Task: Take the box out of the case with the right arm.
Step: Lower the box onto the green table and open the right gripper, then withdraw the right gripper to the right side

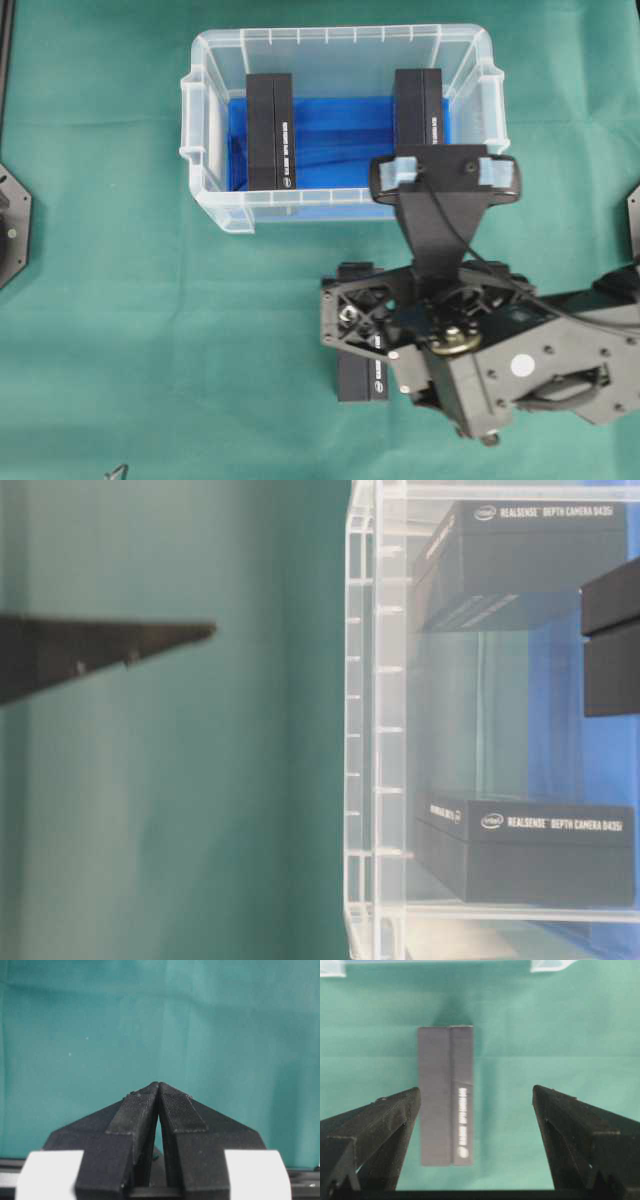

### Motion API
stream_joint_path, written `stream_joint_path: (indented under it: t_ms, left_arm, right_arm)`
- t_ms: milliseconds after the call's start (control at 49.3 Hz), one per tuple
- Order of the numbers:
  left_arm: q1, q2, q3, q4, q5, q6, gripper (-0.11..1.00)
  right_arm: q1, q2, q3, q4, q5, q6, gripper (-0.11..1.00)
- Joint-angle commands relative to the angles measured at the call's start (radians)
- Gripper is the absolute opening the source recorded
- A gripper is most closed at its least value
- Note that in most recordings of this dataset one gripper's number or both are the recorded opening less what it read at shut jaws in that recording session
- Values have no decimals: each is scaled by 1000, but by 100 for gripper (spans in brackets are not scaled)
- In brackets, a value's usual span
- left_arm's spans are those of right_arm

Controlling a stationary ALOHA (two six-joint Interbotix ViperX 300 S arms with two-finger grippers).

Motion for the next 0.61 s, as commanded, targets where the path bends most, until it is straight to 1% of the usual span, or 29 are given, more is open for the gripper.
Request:
stream_joint_path:
  t_ms: [0,101,223,386,588]
  left_arm:
    - [-5,3,-9,3,-3,-2,0]
    - [-3,3,-9,3,-3,-2,0]
    - [-3,3,-9,3,-5,-2,0]
    - [-3,3,-9,3,-3,0,0]
    - [-3,3,-5,3,-3,2,0]
  right_arm:
    - [20,-66,12,0,12,3,87]
    - [43,-112,75,2,12,17,87]
    - [71,-178,164,2,0,60,87]
    - [112,-284,307,3,-37,115,87]
    - [175,-440,488,29,-77,187,87]
